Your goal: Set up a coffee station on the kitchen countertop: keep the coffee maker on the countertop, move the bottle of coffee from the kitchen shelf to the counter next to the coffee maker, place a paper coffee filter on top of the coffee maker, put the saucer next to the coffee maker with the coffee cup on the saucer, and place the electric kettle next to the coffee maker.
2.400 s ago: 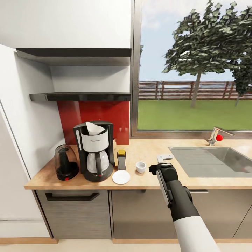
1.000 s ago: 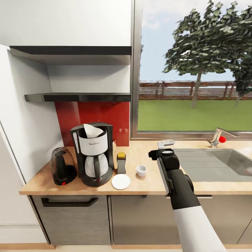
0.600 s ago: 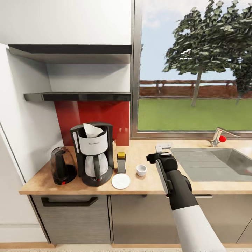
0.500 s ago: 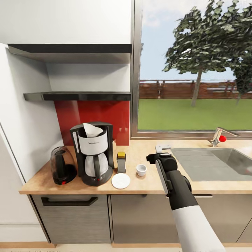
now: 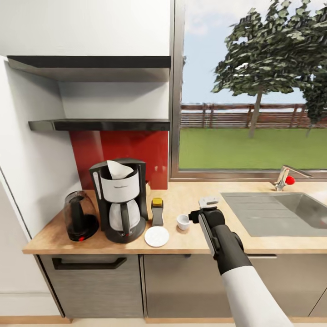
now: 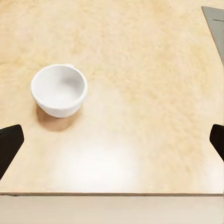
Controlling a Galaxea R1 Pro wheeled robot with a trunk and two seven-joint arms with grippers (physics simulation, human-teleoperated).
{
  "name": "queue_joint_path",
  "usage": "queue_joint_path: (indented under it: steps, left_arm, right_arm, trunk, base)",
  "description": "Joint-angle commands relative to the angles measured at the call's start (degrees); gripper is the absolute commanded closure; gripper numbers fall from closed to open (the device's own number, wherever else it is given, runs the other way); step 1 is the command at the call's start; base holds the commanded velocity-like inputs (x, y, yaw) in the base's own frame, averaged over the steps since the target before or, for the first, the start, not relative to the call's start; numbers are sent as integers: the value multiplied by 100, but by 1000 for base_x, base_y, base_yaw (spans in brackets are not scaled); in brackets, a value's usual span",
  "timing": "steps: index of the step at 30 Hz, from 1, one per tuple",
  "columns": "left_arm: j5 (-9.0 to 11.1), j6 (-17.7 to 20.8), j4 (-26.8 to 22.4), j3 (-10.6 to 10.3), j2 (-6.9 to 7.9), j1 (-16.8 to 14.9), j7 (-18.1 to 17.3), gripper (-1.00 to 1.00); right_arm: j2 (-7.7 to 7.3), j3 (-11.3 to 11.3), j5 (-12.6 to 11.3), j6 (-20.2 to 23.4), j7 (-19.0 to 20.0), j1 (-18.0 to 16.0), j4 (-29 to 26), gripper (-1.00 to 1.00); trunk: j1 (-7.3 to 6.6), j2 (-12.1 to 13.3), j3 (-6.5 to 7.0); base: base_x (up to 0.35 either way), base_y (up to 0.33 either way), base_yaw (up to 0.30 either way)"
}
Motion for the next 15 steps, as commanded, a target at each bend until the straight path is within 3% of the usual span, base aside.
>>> queue_joint_path:
  steps: [1, 7, 15]
  left_arm:
    - [43, -25, 7, -48, 3, -2, -7, -100]
    - [43, -49, 6, -51, 0, -2, -7, -100]
    - [51, -54, 8, -51, 0, -2, -7, -100]
  right_arm:
    - [0, 7, 21, 27, -7, -2, 5, -100]
    - [0, 6, 20, 23, -7, -2, 39, -100]
    - [0, 6, 20, 23, -7, -2, 91, -100]
  trunk:
    - [4, -3, -2]
    - [4, -3, -2]
    - [4, -3, -2]
  base:
    - [209, 0, 0]
    - [260, 0, 0]
    - [45, 0, 0]
